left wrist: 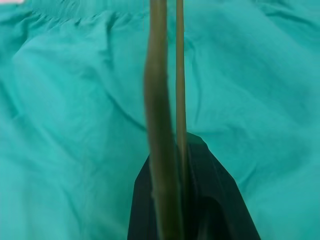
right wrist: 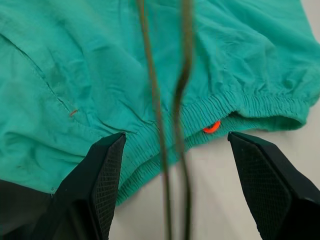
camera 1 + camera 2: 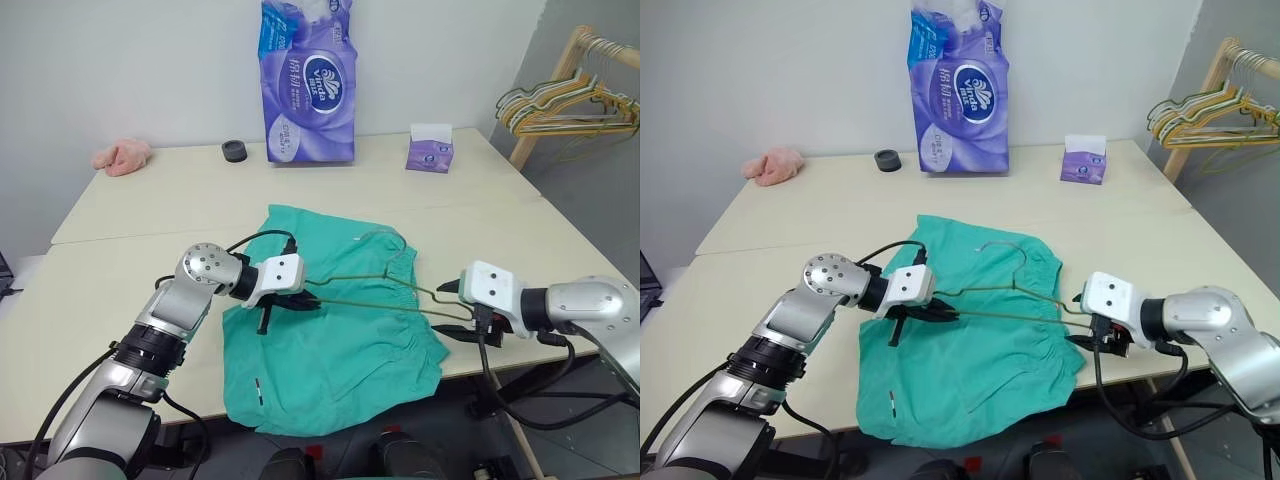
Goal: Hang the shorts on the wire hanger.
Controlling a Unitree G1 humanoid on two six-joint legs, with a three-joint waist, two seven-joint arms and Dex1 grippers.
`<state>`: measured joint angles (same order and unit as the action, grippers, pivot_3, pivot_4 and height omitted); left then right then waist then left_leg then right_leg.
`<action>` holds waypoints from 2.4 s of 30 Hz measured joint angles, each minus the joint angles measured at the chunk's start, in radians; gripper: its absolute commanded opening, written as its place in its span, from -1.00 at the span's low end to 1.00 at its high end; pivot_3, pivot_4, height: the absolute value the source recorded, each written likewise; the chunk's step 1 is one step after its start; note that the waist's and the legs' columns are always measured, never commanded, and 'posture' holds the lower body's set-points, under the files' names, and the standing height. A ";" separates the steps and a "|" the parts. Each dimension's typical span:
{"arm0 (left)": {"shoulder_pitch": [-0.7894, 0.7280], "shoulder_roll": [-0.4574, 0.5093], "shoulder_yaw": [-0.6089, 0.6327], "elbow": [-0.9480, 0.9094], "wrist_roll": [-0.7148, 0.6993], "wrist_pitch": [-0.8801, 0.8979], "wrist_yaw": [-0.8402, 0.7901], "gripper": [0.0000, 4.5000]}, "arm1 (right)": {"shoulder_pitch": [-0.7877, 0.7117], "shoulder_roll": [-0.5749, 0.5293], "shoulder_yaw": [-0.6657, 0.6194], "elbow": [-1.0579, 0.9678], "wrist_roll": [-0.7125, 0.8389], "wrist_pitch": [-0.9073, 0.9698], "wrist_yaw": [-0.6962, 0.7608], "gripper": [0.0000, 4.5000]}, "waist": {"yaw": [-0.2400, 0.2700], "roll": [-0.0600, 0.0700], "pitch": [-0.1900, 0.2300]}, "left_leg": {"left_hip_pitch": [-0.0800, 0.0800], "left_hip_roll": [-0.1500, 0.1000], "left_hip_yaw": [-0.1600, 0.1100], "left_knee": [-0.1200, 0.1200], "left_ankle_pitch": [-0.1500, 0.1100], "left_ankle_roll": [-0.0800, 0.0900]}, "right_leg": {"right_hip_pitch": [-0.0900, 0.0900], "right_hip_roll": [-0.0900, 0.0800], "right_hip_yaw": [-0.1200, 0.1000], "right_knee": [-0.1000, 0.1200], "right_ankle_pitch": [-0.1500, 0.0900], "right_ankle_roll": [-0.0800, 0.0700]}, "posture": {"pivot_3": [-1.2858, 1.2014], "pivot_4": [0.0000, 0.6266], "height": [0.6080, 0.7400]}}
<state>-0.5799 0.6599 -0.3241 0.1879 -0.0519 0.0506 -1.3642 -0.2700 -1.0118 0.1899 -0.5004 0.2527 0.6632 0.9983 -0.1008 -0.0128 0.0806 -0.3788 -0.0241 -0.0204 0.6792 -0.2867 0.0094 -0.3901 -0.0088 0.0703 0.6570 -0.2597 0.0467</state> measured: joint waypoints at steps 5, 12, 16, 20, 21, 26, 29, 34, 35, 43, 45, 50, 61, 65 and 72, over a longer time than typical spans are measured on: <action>0.008 0.000 -0.008 -0.026 0.011 -0.015 0.002 -1.00 | -0.059 0.000 0.067 0.017 -0.008 0.052 0.028 0.29 | 0.000 0.000 0.000 | 0.000 0.000 0.000 0.000 0.000 0.000 | 0.000 -0.001 0.000 0.000 0.000 0.000 | -0.09 -0.78 1.00; 0.040 0.000 -0.022 -0.063 0.022 -0.014 0.022 -1.00 | -0.060 -0.002 0.110 0.023 -0.038 0.089 0.034 -0.76 | 0.001 0.000 0.000 | -0.001 0.000 0.000 0.000 0.000 0.000 | 0.000 -0.001 -0.001 0.000 0.000 0.000 | -0.09 -0.78 1.00; 0.039 0.001 -0.022 -0.064 0.028 -0.014 0.031 -1.00 | -0.059 -0.005 0.127 0.016 -0.044 0.096 0.041 -0.99 | 0.001 0.000 0.000 | -0.001 0.000 -0.001 0.000 0.000 0.000 | 0.000 -0.001 -0.001 0.000 0.000 0.000 | -0.09 -0.78 1.00; 0.039 -0.001 -0.023 -0.063 0.030 -0.014 0.041 -1.00 | -0.059 -0.005 0.127 0.012 -0.044 0.106 0.041 -0.99 | 0.001 0.000 0.000 | -0.001 0.000 -0.001 0.000 0.000 0.000 | 0.000 -0.001 -0.001 0.000 0.000 0.000 | -0.09 -0.79 1.00; 0.039 -0.002 -0.023 -0.063 0.030 -0.014 0.041 -1.00 | -0.059 -0.005 0.127 0.012 -0.044 0.107 0.041 -0.99 | 0.001 0.000 0.000 | -0.001 0.000 -0.001 0.000 0.000 0.000 | 0.000 -0.001 -0.001 0.000 0.000 0.000 | -0.09 -0.79 1.00; 0.041 -0.022 -0.020 -0.061 0.016 0.049 0.046 -0.77 | -0.056 -0.006 0.124 0.013 -0.053 0.111 0.029 -1.00 | 0.001 0.000 0.000 | -0.001 0.000 -0.001 0.000 0.000 0.000 | 0.000 -0.001 -0.001 0.000 0.000 0.000 | -0.09 -0.81 1.00; 0.043 -0.042 -0.009 -0.068 -0.027 0.100 0.048 -0.42 | -0.053 -0.007 0.119 0.013 -0.052 0.113 0.026 -1.00 | 0.001 0.000 0.000 | -0.001 0.000 -0.001 0.000 0.000 0.000 | 0.000 -0.001 -0.001 0.000 0.000 0.000 | -0.09 -0.81 1.00; 0.043 -0.065 0.025 -0.071 -0.069 0.144 0.081 0.08 | -0.025 -0.012 0.072 0.013 -0.042 0.127 0.025 -1.00 | 0.001 0.000 0.000 | -0.001 0.000 -0.001 0.000 0.000 0.000 | 0.000 -0.001 -0.001 0.000 0.000 0.000 | -0.10 -0.81 1.00; 0.043 -0.070 0.031 -0.071 -0.083 0.157 0.086 0.08 | -0.022 -0.013 0.066 0.013 -0.041 0.127 0.025 -1.00 | 0.001 0.000 0.000 | -0.001 0.000 -0.001 0.000 0.000 0.000 | 0.000 -0.001 -0.001 0.000 0.000 0.000 | -0.10 -0.81 1.00; -0.051 -0.056 0.171 0.115 -0.151 0.227 0.140 0.08 | 0.095 -0.062 -0.053 0.014 -0.019 0.143 0.023 -1.00 | 0.002 0.000 0.000 | -0.001 0.000 -0.001 0.000 0.000 0.000 | 0.000 -0.001 -0.002 0.000 0.000 0.001 | -0.10 -0.80 1.00; -0.085 -0.061 0.206 0.176 -0.165 0.230 0.163 0.08 | 0.147 -0.063 -0.114 0.015 0.003 0.158 0.020 -1.00 | 0.003 0.000 0.000 | -0.001 0.000 -0.001 0.000 0.000 0.000 | 0.000 -0.001 -0.002 0.000 0.000 0.000 | -0.10 -0.80 1.00; -0.134 -0.070 0.289 0.275 -0.200 0.255 0.206 0.08 | 0.273 -0.044 -0.288 0.010 0.054 0.224 -0.008 -1.00 | 0.012 0.000 0.000 | -0.001 0.000 -0.001 0.000 0.000 0.000 | 0.000 -0.001 -0.002 0.001 0.000 0.000 | -0.11 -0.79 1.00; 0.000 -0.013 0.211 0.061 -0.307 0.473 -0.025 0.08 | 0.645 0.183 -0.710 -0.101 0.180 0.455 -0.113 -1.00 | 0.003 0.000 0.000 | 0.001 0.000 0.000 0.000 0.000 -0.001 | 0.002 -0.001 -0.001 0.001 -0.001 0.002 | -0.15 -0.76 1.00; -0.006 -0.025 0.202 0.054 -0.304 0.469 -0.026 0.08 | 0.636 0.211 -0.687 -0.102 0.201 0.477 -0.158 -1.00 | -0.009 0.000 0.000 | 0.001 0.000 0.001 0.000 0.000 -0.001 | 0.001 -0.001 0.000 0.001 -0.002 0.003 | -0.15 -0.76 1.00; -0.015 -0.039 0.165 0.057 -0.281 0.416 -0.040 0.08 | 0.549 0.166 -0.586 -0.040 0.221 0.505 -0.180 -1.00 | -0.015 0.000 0.000 | 0.001 0.000 0.001 0.000 0.000 0.000 | 0.001 0.000 0.001 0.000 -0.002 0.003 | -0.14 -0.77 1.00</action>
<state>-0.5948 0.6212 -0.1596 0.2446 -0.3326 0.4671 -1.4044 0.2795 -0.8454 -0.3963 -0.5401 0.4735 1.1681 0.8183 -0.1163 -0.0129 0.0804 -0.3782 -0.0244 -0.0197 0.6788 -0.2868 0.0090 -0.3893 -0.0088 0.0709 0.6571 -0.2613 0.0493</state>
